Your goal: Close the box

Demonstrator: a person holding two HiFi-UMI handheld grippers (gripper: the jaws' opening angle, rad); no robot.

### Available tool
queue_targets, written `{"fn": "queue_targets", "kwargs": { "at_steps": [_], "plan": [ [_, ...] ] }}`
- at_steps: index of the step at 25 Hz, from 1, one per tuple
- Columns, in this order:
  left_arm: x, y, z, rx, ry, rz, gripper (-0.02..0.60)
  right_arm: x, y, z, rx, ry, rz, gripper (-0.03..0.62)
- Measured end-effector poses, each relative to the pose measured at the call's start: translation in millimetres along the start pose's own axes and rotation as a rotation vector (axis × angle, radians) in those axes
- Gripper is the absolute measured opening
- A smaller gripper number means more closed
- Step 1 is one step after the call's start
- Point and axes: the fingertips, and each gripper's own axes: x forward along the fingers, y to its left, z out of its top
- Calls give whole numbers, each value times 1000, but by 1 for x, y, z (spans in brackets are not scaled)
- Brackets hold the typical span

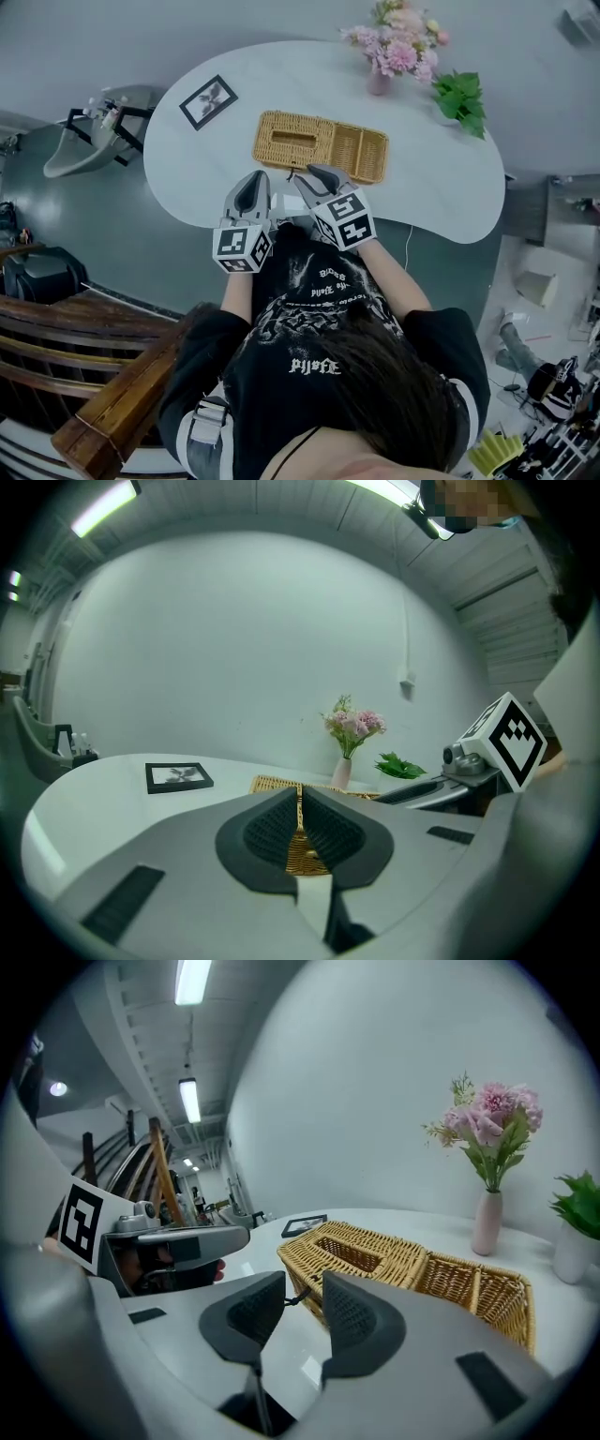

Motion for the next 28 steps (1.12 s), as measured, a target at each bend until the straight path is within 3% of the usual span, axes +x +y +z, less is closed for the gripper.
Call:
{"fn": "queue_targets", "kwargs": {
  "at_steps": [4,7,17,28],
  "plan": [
    [-2,-7,-5,-4,-7,-2,32,-17,-11,8,-8,-107,-72,80],
    [-4,-11,-8,-6,-15,-2,32,-24,-19,7,-27,-125,-125,27],
    [-7,-21,-14,10,-17,-7,32,-31,-22,-8,-57,-85,-145,25],
    [-2,-29,-25,40,43,-35,32,-33,-19,-15,-89,-52,-178,25]
  ]
}}
